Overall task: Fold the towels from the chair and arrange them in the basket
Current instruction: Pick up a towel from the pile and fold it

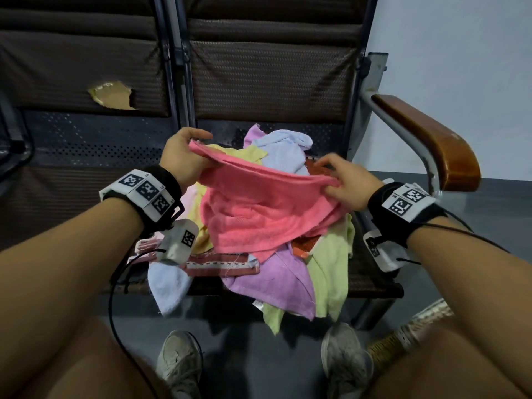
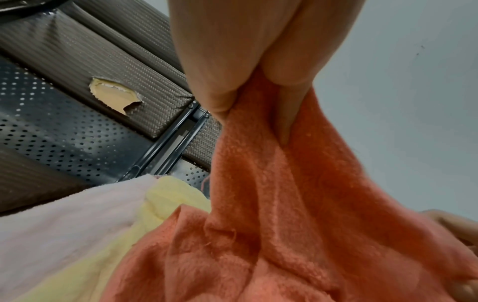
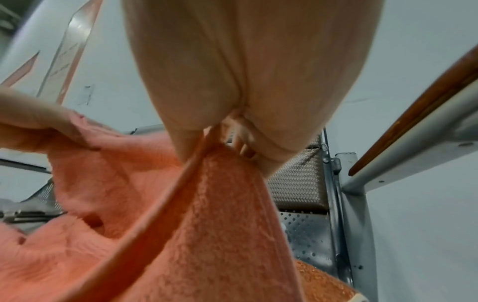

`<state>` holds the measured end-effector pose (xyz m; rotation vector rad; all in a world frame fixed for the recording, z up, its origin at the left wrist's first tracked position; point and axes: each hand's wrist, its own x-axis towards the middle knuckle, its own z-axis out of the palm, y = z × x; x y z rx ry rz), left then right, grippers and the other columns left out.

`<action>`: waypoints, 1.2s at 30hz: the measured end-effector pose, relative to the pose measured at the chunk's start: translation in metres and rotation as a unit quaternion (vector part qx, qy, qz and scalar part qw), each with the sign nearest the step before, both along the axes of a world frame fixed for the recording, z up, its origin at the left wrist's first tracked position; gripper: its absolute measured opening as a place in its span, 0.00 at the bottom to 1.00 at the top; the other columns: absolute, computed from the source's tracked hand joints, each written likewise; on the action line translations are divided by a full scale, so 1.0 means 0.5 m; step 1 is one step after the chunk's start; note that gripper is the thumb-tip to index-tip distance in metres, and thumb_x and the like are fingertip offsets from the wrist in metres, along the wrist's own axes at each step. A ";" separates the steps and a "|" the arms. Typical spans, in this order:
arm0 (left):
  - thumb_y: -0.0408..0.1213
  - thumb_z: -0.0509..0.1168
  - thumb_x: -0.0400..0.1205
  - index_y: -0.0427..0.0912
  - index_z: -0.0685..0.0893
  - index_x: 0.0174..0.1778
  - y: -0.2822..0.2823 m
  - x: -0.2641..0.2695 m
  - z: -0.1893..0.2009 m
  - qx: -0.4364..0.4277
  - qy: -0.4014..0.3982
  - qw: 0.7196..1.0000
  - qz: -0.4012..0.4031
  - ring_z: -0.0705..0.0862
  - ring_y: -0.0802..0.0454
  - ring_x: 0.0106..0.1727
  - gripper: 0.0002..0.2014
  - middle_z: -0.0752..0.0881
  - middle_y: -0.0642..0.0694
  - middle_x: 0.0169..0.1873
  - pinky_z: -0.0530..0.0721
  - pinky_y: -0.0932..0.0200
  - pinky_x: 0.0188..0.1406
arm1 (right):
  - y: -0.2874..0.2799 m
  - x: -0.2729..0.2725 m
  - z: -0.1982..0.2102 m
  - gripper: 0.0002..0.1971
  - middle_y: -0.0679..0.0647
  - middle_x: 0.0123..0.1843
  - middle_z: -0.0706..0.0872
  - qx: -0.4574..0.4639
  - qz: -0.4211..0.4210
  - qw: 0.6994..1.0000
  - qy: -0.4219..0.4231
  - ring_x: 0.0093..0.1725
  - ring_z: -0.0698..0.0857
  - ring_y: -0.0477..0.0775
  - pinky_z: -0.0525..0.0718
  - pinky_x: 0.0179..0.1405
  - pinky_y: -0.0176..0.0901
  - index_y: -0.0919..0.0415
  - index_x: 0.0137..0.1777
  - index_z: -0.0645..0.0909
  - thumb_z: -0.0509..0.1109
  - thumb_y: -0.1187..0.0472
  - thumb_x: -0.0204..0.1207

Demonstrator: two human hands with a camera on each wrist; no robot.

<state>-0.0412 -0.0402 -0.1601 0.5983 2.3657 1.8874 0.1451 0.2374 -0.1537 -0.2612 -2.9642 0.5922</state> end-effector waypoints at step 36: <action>0.37 0.84 0.65 0.41 0.93 0.46 -0.040 0.018 0.082 -0.041 -0.015 0.998 -0.047 0.91 0.50 0.43 0.15 0.93 0.40 0.44 0.91 0.56 0.48 | -0.011 0.018 0.130 0.20 0.52 0.33 0.87 -0.135 -0.057 0.989 -0.003 0.37 0.86 0.54 0.87 0.42 0.49 0.56 0.35 0.84 0.53 0.76 0.68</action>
